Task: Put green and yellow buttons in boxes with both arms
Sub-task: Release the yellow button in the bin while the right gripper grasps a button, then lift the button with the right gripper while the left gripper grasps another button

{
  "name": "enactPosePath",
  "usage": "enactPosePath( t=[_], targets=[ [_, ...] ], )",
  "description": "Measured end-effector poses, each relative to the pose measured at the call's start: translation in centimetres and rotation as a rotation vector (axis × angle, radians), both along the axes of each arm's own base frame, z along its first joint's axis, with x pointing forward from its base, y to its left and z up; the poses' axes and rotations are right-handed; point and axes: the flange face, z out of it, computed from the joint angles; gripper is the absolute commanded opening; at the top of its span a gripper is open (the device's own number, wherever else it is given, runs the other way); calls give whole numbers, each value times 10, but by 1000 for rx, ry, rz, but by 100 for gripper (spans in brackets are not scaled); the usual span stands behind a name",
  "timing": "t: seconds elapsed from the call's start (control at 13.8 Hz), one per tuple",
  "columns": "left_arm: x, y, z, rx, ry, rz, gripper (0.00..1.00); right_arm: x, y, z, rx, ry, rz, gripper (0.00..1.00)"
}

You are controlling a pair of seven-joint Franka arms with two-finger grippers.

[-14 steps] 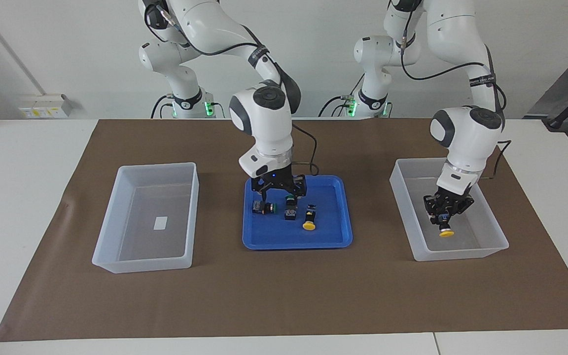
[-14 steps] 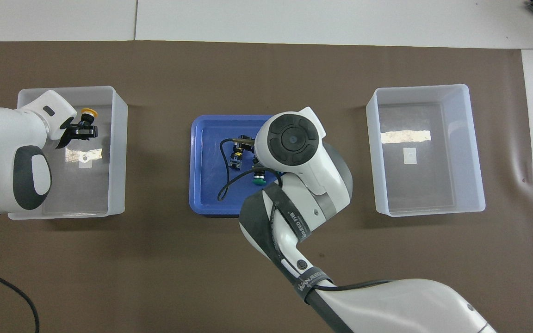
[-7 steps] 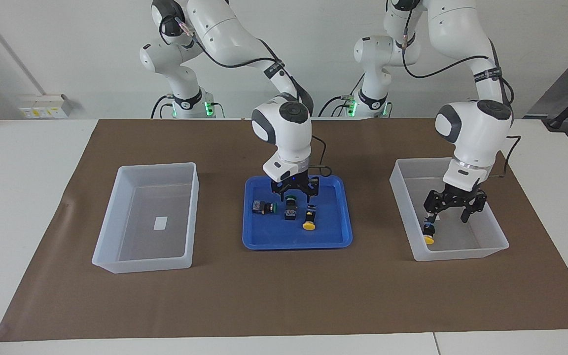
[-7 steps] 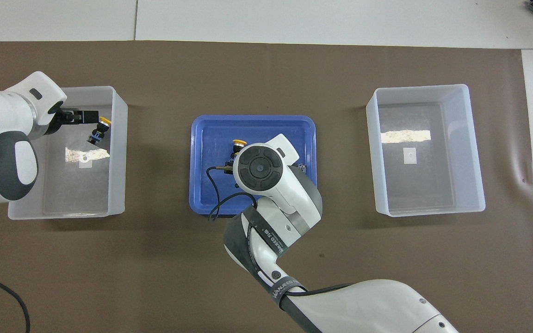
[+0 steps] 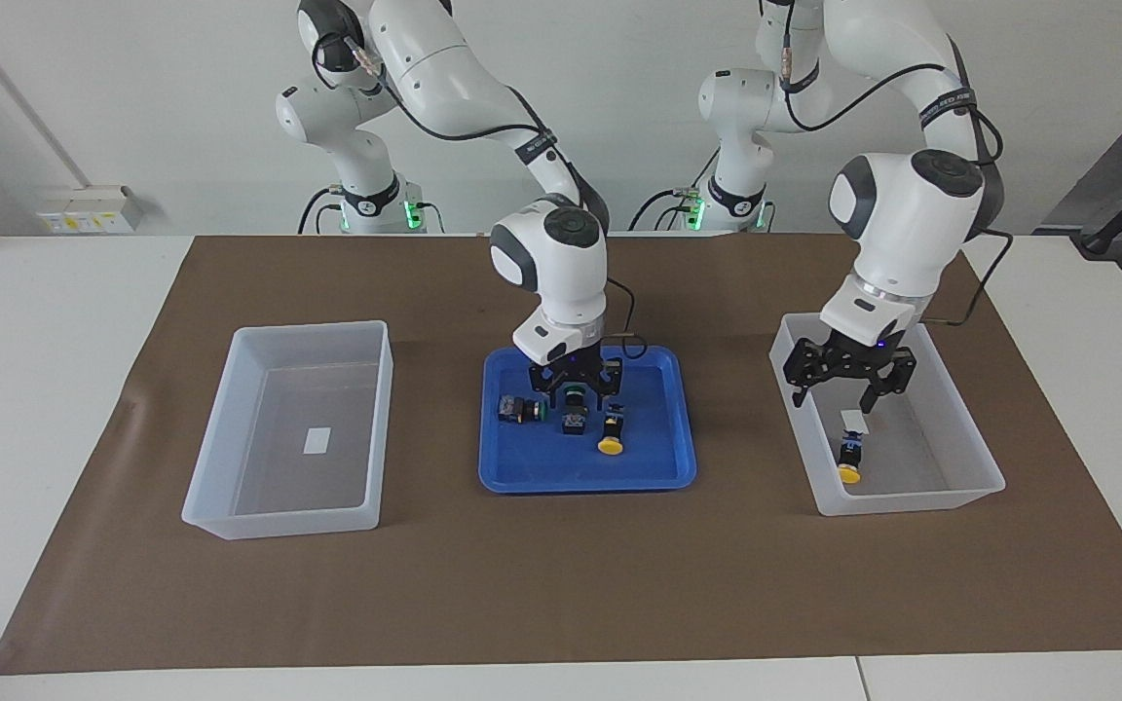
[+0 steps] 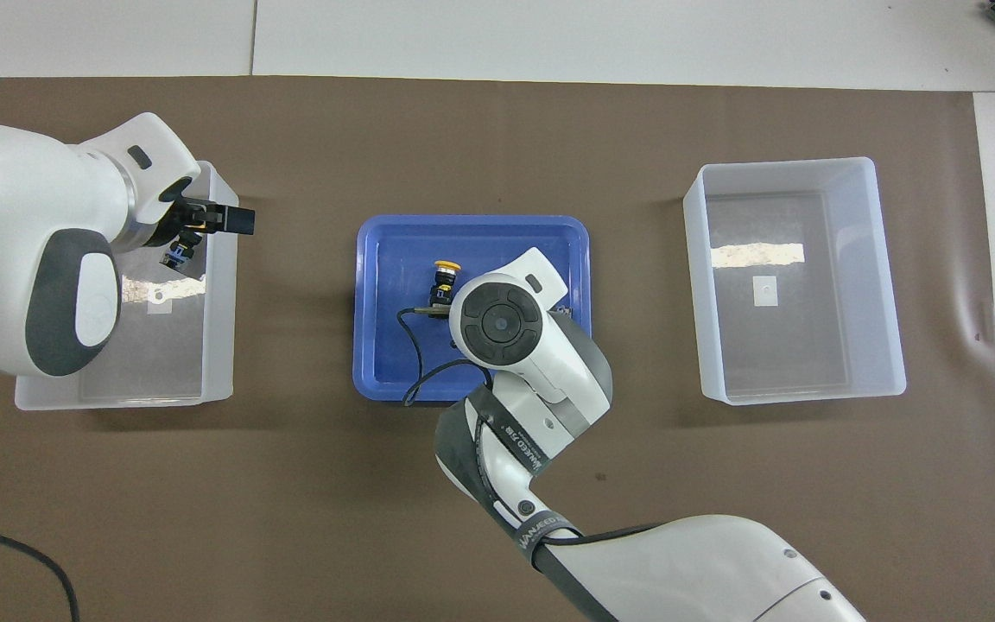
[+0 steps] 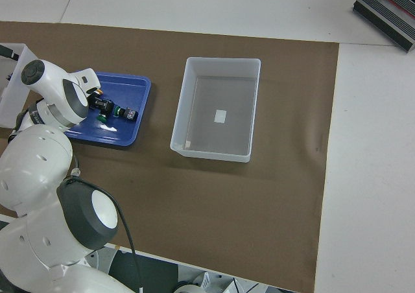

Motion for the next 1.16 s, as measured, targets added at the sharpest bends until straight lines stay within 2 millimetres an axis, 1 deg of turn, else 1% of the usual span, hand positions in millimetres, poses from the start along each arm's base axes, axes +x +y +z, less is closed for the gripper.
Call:
enactPosePath(
  t=[0.07,0.22,0.29,0.36,0.44,0.65,0.73,0.8,0.87,0.95,1.02,1.09,1.16],
  targets=[
    [-4,-18,-3,-7,-6,-7,100,0,0,-1,0,1,1,69],
    [-16,-51,-13,-19,-11,-22,100,-6,2,-9,-8,11,8,55],
    [-22,-65,-19,-22,-8,-30,100,-9,3,-15,-8,13,13,48],
    [-27,-76,-24,-23,-1,-38,100,-11,3,-21,-9,16,14,33],
    [-31,-84,-29,-24,7,-40,100,-12,2,-25,-11,18,15,0],
    [-35,-99,-46,-26,12,-40,100,-10,0,-21,-13,14,5,0],
    [-35,-104,-51,-28,14,-36,100,-8,-1,-17,-15,17,-10,0],
    [-36,-109,-56,-28,14,-36,100,-5,-3,-6,-17,18,-23,0],
    [-36,-113,-60,-28,16,-40,100,1,-8,14,-15,13,-39,0],
    [-38,-119,-65,-28,18,-41,100,7,-19,40,-12,7,-62,0],
    [-40,-126,-71,-30,21,-39,100,15,-39,69,-10,0,-83,0],
    [-41,-135,-80,-31,23,-39,100,24,-65,98,-12,-7,-89,0],
    [-44,-147,-91,-33,22,-48,100,33,-96,122,-20,-12,-88,0]
  ],
)
